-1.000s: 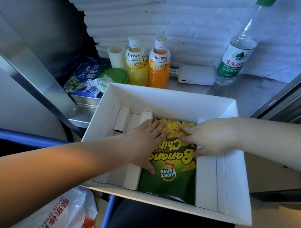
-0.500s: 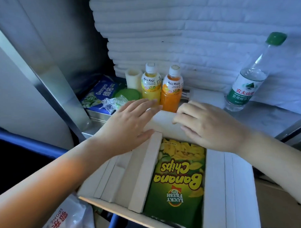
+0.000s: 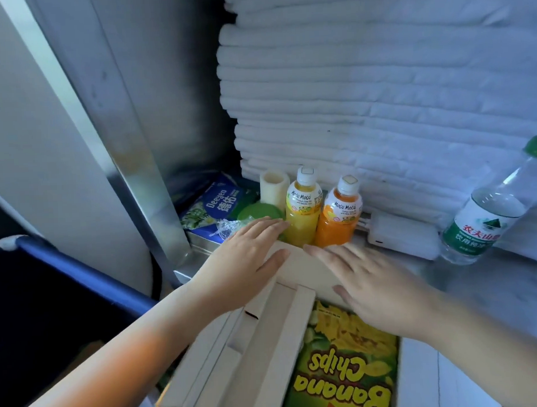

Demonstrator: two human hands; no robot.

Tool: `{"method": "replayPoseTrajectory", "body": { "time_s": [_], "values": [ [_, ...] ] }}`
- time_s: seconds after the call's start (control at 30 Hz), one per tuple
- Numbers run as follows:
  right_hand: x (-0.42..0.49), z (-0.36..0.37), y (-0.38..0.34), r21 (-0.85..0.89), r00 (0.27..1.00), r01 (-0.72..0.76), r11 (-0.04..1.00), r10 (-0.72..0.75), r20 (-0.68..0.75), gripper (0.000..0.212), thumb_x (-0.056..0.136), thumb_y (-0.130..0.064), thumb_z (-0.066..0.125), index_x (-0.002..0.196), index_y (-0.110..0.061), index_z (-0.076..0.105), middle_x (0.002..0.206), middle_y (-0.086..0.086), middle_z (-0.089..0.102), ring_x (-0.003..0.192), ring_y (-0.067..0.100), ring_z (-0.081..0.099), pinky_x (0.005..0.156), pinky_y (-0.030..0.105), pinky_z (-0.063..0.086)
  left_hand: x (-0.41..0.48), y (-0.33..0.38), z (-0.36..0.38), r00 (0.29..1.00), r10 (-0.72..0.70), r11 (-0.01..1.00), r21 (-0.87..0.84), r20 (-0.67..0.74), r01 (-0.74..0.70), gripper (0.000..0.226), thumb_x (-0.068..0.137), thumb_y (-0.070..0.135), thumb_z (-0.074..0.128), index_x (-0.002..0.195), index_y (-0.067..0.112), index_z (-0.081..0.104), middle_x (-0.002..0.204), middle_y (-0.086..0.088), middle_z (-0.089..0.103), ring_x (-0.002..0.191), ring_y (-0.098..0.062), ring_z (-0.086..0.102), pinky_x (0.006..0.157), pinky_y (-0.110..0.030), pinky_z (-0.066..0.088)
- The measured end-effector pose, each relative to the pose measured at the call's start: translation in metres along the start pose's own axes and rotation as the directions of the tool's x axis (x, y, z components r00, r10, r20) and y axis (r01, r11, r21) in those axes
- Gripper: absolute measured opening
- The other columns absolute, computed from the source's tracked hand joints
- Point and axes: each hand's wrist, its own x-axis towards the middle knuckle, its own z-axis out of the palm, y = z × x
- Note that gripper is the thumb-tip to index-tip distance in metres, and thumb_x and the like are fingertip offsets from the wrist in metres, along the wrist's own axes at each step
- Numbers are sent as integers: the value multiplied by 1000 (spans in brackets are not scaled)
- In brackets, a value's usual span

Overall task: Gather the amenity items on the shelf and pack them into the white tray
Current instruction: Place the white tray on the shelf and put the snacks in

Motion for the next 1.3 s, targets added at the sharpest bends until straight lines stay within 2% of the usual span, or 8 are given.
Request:
{"method": "replayPoseTrajectory", "body": {
  "time_s": [0.17, 0.23, 0.33, 0.53, 0.7, 0.8, 1.03, 1.3],
  "values": [
    [3, -5, 0, 3, 999, -31, 1000, 31, 14, 89, 63, -25, 80, 140, -14, 39, 112, -6, 60, 90, 12, 61, 74, 24, 54, 26, -34, -17, 962, -139, 988, -103, -237, 117, 43, 97, 38, 36, 137, 23, 42, 137, 5, 47, 125, -13, 40, 96, -24, 32],
    [3, -5, 0, 0, 997, -45, 999, 45, 62, 92, 68, -25, 76, 145, -16, 28, 117, -8, 57, 96, 11, 59, 79, 23, 53, 42, -52, -15, 938, -227, 974, -48, -260, 222, 43, 96, 34, 42, 137, 20, 42, 138, 1, 47, 126, -18, 41, 98, -30, 34],
    [2, -2, 1, 70, 991, -28, 997, 18, 131, 87, 87, -24, 53, 148, -26, -9, 134, -9, 42, 115, 13, 47, 96, 27, 44, 65, -77, -5, 904, -387, 918, 16, -183, 396, 48, 93, 32, 48, 138, 15, 41, 140, -4, 44, 125, -24, 41, 98, -36, 38],
    [1, 0, 1, 173, 988, -52, 984, 25, 151, 80, 98, -33, 33, 132, -42, -39, 140, -15, 25, 123, 11, 31, 103, 25, 29, 99, -117, 14, 786, -616, 784, 141, 57, 604, 66, 89, 45, 52, 140, 7, 32, 141, -15, 37, 125, -33, 40, 101, -43, 39],
    [2, 1, 3, 216, 990, -76, 973, 47, 135, 70, 98, -36, 31, 140, -40, -25, 139, -14, 28, 122, 11, 31, 100, 24, 28, 109, -125, 24, 711, -696, 710, 243, 100, 661, 95, 81, 70, 47, 149, 14, 9, 150, -16, 23, 133, -37, 30, 104, -48, 29],
    [3, 2, 4, 233, 990, -82, 969, 53, 130, 69, 98, -36, 33, 142, -39, -19, 136, -14, 33, 119, 10, 34, 98, 24, 30, 111, -125, 30, 680, -714, 690, 337, 168, 641, 93, 84, 67, 44, 150, 20, -2, 154, -14, 11, 136, -37, 22, 106, -52, 27],
    [3, 2, 4, 243, 991, -76, 967, 48, 121, 66, 98, -47, 32, 143, -39, -15, 131, -14, 36, 115, 10, 37, 96, 25, 34, 110, -125, 37, 690, -710, 682, 375, 138, 627, 84, 88, 59, 44, 150, 22, 0, 152, -15, 13, 135, -38, 19, 106, -53, 25],
    [3, 0, 3, 254, 990, -78, 964, 46, 131, 66, 97, -52, 30, 142, -41, -17, 130, -17, 34, 116, 6, 35, 97, 23, 33, 110, -126, 39, 735, -678, 694, 325, -3, 642, 88, 82, 67, 47, 146, 14, 16, 139, -20, 32, 124, -37, 34, 97, -46, 34]
  ]
}}
